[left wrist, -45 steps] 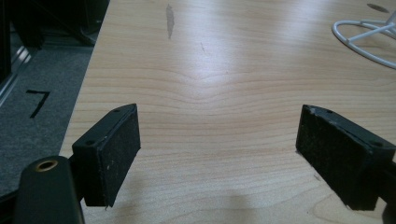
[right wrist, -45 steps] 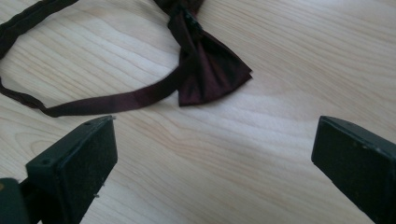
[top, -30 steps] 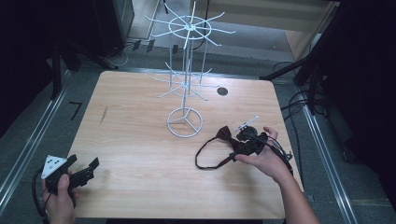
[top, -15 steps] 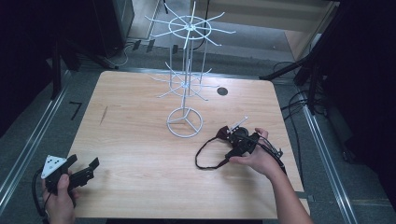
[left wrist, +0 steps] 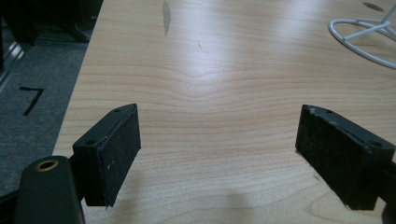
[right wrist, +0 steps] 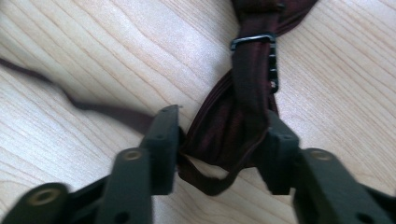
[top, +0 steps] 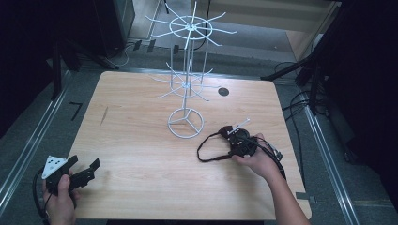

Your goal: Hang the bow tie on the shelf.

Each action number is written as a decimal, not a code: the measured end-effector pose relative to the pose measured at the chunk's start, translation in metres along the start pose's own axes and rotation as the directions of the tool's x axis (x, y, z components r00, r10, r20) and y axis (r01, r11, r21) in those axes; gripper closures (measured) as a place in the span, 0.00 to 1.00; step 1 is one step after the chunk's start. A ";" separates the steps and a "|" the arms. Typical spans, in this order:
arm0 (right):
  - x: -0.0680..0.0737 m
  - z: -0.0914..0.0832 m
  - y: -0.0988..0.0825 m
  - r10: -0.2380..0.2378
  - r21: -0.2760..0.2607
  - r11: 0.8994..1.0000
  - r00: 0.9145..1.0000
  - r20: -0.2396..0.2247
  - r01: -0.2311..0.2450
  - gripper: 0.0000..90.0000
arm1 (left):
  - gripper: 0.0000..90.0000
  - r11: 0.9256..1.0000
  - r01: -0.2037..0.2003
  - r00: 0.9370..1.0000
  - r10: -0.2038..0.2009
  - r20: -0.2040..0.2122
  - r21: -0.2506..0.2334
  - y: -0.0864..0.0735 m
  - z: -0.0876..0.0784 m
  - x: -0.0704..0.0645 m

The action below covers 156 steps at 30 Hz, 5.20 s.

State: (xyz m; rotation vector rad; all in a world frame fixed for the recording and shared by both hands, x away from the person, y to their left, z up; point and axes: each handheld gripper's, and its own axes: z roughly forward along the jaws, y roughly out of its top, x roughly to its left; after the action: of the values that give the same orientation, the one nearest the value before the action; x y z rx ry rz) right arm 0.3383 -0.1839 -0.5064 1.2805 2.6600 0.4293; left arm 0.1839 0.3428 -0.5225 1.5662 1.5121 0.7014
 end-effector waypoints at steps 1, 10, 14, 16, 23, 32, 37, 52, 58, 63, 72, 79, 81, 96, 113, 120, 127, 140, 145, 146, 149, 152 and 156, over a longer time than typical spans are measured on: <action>0.000 0.000 0.000 0.000 0.000 1.000 1.000 0.000 0.000 0.66 | 0.17 1.000 0.000 1.000 0.000 0.000 0.000 0.000 0.000 0.000; 0.003 -0.002 -0.001 0.004 -0.011 1.000 0.999 0.034 -0.004 0.95 | 0.17 1.000 0.007 1.000 -0.007 0.003 0.002 0.000 0.000 0.001; 0.002 -0.002 -0.005 0.022 -0.050 0.999 0.999 0.031 -0.020 0.96 | 0.17 1.000 0.007 1.000 -0.007 0.005 0.003 0.000 0.000 0.001; 0.002 -0.003 -0.008 0.033 -0.078 0.997 0.998 0.048 -0.029 0.96 | 0.16 1.000 0.007 1.000 -0.007 0.005 0.003 0.000 0.000 0.001; 0.001 -0.010 -0.017 0.066 -0.203 0.978 0.996 0.063 -0.052 0.96 | 0.17 1.000 0.004 1.000 -0.004 0.003 0.004 0.000 0.000 0.001; 0.011 -0.032 -0.019 0.086 -0.381 0.923 0.993 0.076 -0.051 0.96 | 0.17 1.000 0.000 1.000 0.000 0.000 0.001 0.000 0.000 0.000; 0.014 -0.040 -0.018 0.088 -0.434 0.900 0.993 0.085 -0.042 0.96 | 0.17 1.000 0.002 1.000 -0.002 0.002 0.000 0.000 0.000 0.000; 0.021 -0.066 -0.017 0.101 -0.570 0.822 0.990 0.102 -0.025 0.96 | 0.17 1.000 0.005 1.000 -0.005 0.003 -0.001 0.000 0.000 0.000; 0.023 -0.078 -0.019 0.103 -0.615 0.789 0.988 0.114 -0.011 0.96 | 0.17 1.000 0.004 1.000 -0.004 0.003 -0.001 0.000 0.000 0.000; 0.024 -0.085 -0.019 0.103 -0.641 0.768 0.987 0.120 -0.002 0.96 | 0.17 1.000 0.005 1.000 -0.005 0.004 0.000 0.000 0.000 0.000; 0.028 -0.097 -0.018 0.097 -0.678 0.735 0.990 0.104 -0.001 0.95 | 0.17 1.000 0.003 1.000 -0.003 0.002 -0.001 0.000 0.000 0.000; 0.029 -0.102 -0.018 0.093 -0.685 0.728 0.991 0.099 0.000 0.95 | 0.17 1.000 0.004 1.000 -0.004 0.002 -0.001 0.000 0.000 0.000; 0.029 -0.104 -0.018 0.091 -0.692 0.722 0.991 0.095 0.000 0.95 | 0.17 1.000 0.004 1.000 -0.004 0.002 -0.001 0.000 0.000 0.000; 0.034 -0.110 -0.009 0.082 -0.713 0.701 0.994 0.073 -0.005 0.95 | 0.17 1.000 0.001 1.000 -0.001 0.004 0.001 0.000 0.000 0.000; 0.038 -0.110 0.003 0.073 -0.718 0.696 0.996 0.060 -0.007 0.95 | 0.17 1.000 0.004 1.000 -0.004 0.003 -0.001 0.000 0.000 0.000; 0.038 -0.110 0.008 0.077 -0.720 0.694 0.995 0.059 -0.011 0.95 | 0.17 1.000 0.004 1.000 -0.004 0.004 -0.001 0.000 0.000 0.000; 0.041 -0.110 0.017 0.071 -0.722 0.692 0.996 0.057 -0.008 0.95 | 0.17 1.000 0.002 1.000 -0.002 0.002 -0.002 0.000 0.000 0.000; 0.041 -0.102 0.027 0.078 -0.716 0.697 0.996 0.034 -0.030 0.95 | 0.17 1.000 0.005 1.000 -0.005 0.004 -0.003 0.000 0.000 0.000; 0.042 -0.097 0.030 0.079 -0.711 0.703 0.996 0.030 -0.034 0.95 | 0.17 1.000 0.003 1.000 -0.003 0.003 -0.002 0.000 0.000 0.000; 0.042 -0.095 0.031 0.082 -0.707 0.706 0.996 0.025 -0.040 0.95 | 0.17 1.000 0.003 1.000 -0.003 0.002 -0.002 0.000 0.000 0.000; 0.043 -0.092 0.033 0.082 -0.702 0.711 0.996 0.024 -0.042 0.95 | 0.17 1.000 0.003 1.000 -0.003 0.003 -0.003 0.000 0.000 0.000; 0.044 -0.088 0.036 0.084 -0.697 0.716 0.996 0.017 -0.049 0.95 | 0.17 1.000 0.003 1.000 -0.003 0.003 -0.002 0.000 0.000 0.000; 0.047 -0.082 0.041 0.088 -0.693 0.719 0.996 0.010 -0.057 0.95 | 0.17 1.000 0.003 1.000 -0.003 0.005 -0.002 0.000 0.000 0.000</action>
State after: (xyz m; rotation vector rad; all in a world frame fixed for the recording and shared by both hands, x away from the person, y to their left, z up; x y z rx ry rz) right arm 0.3176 -0.1383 -0.4169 1.1041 2.0518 1.2512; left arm 0.1841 0.3429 -0.5226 1.5624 1.5101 0.6967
